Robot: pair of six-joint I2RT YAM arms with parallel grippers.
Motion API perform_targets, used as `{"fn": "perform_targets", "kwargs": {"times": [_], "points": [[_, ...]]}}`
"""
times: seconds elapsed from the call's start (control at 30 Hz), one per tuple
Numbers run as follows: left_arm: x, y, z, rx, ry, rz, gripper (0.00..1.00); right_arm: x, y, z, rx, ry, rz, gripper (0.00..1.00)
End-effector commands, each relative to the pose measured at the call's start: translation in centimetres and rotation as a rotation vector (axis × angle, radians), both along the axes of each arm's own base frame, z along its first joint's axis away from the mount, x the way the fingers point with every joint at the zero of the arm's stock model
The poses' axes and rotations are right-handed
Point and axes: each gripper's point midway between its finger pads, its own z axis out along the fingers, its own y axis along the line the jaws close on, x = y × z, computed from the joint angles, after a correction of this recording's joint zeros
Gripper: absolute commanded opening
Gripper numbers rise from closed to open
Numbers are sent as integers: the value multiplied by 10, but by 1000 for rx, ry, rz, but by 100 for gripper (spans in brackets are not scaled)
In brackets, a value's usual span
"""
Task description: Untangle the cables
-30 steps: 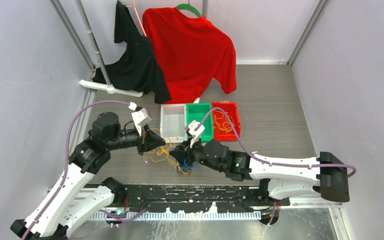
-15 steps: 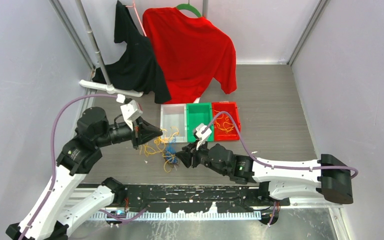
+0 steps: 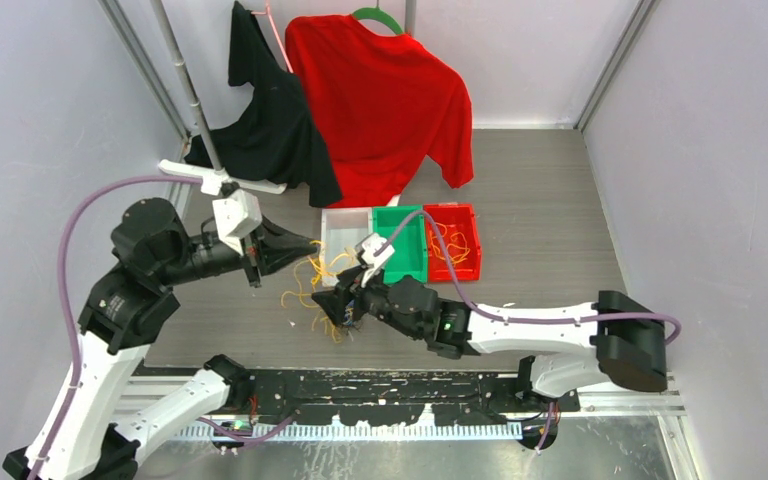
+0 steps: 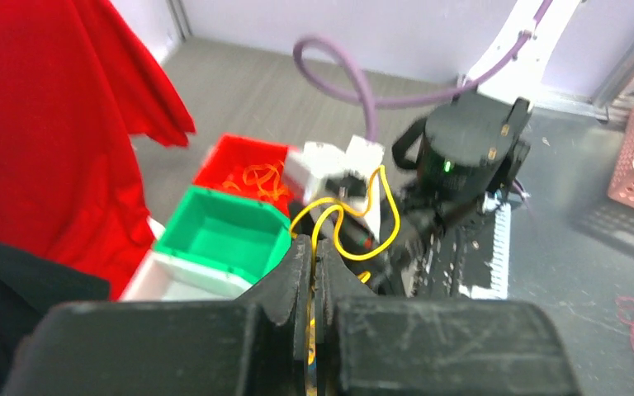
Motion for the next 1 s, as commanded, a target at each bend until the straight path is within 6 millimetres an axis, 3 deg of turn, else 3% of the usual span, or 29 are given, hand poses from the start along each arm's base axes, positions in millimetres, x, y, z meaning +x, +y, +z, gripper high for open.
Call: {"fn": "perform_targets", "kwargs": {"times": [0.0,0.1,0.23,0.37,0.53,0.67,0.73,0.83,0.93,0.97], "points": [[-13,8,59,-40,-208,-23,0,13,25,46,103,-98,-23,72],[-19,19,101,-63,-367,6,0,21,26,39,90,-107,-66,70],[-26,34,144,-65,-576,58,0,23,25,50,128,-117,-77,65],[-32,40,164,-81,-654,72,0,26,18,80,181,-145,-94,53],[-40,42,186,-135,-722,73,0,20,20,117,198,-190,-38,62],[-42,41,197,-158,-730,64,0,8,26,141,212,-219,41,61],[-37,37,192,-157,-705,58,0,5,25,150,224,-222,53,54],[-28,29,181,-159,-660,41,0,6,16,162,236,-228,35,31],[-14,17,165,-147,-603,18,0,17,-3,161,207,-230,-48,6],[-8,12,160,-142,-588,11,0,23,-12,158,192,-226,-86,2]]}}
